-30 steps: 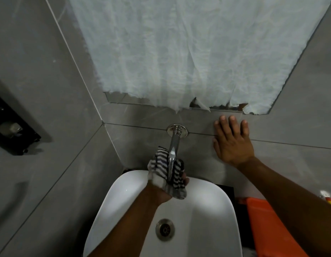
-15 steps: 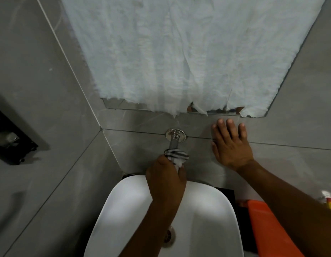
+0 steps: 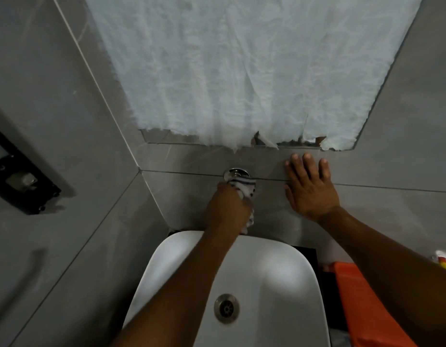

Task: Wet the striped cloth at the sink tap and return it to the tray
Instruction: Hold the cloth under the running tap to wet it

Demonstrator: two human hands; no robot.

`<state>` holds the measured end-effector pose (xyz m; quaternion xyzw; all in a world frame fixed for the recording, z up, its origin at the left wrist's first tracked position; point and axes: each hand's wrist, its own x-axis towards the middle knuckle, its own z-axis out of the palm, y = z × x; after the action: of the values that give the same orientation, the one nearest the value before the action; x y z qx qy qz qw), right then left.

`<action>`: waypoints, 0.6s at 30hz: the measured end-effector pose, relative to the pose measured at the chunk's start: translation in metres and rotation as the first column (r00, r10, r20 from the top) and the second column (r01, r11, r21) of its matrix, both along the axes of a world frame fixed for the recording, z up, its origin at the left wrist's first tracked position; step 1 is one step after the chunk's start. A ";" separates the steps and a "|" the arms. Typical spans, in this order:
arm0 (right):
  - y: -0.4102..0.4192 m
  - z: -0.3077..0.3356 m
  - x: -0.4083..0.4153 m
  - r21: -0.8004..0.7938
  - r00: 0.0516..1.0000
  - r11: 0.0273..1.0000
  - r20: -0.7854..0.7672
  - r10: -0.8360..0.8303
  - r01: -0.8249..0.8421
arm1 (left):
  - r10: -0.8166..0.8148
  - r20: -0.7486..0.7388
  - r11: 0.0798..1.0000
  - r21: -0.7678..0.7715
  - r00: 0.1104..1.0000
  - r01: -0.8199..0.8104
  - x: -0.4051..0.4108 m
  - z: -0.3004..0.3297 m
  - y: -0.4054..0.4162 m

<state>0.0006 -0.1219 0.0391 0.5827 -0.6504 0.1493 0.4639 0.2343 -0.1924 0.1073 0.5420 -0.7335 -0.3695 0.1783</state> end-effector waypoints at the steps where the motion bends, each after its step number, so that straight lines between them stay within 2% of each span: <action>1: 0.000 0.000 0.001 -0.001 1.000 1.000 0.007 -0.010 0.010 | 0.014 -0.054 0.998 -0.060 0.998 -0.017 0.011 -0.011 0.014; 3: 0.001 0.001 0.004 0.008 0.999 0.999 0.017 -0.033 0.032 | -0.014 -0.133 0.994 -0.109 0.991 -0.001 0.030 -0.030 0.033; 8: 0.005 0.005 0.008 0.078 0.998 0.996 0.032 -0.045 0.042 | -0.033 -0.409 0.989 0.118 0.912 0.089 0.044 -0.050 0.025; 9: 0.006 0.006 0.009 0.081 0.998 0.996 0.036 -0.052 0.049 | -0.035 -0.475 0.969 0.198 0.879 0.145 0.048 -0.051 0.023; 11: 0.007 0.006 0.013 0.071 0.998 0.996 0.043 -0.052 0.049 | -0.007 -0.588 0.854 0.418 0.809 0.311 0.056 -0.057 0.029; 15: 0.010 0.006 0.013 0.099 0.995 0.994 0.082 -0.052 0.044 | 0.019 -0.597 0.774 0.517 0.802 0.366 0.077 -0.078 0.047; 18: 0.014 0.017 0.038 0.215 0.963 0.974 0.236 -0.127 0.075 | -0.040 -0.595 0.673 0.578 0.803 0.461 0.095 -0.085 0.059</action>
<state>0.0383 -0.1078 0.0559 0.5698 -0.7442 0.1296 0.3235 0.3294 -0.1331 0.0222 0.3309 -0.5275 -0.7758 0.1019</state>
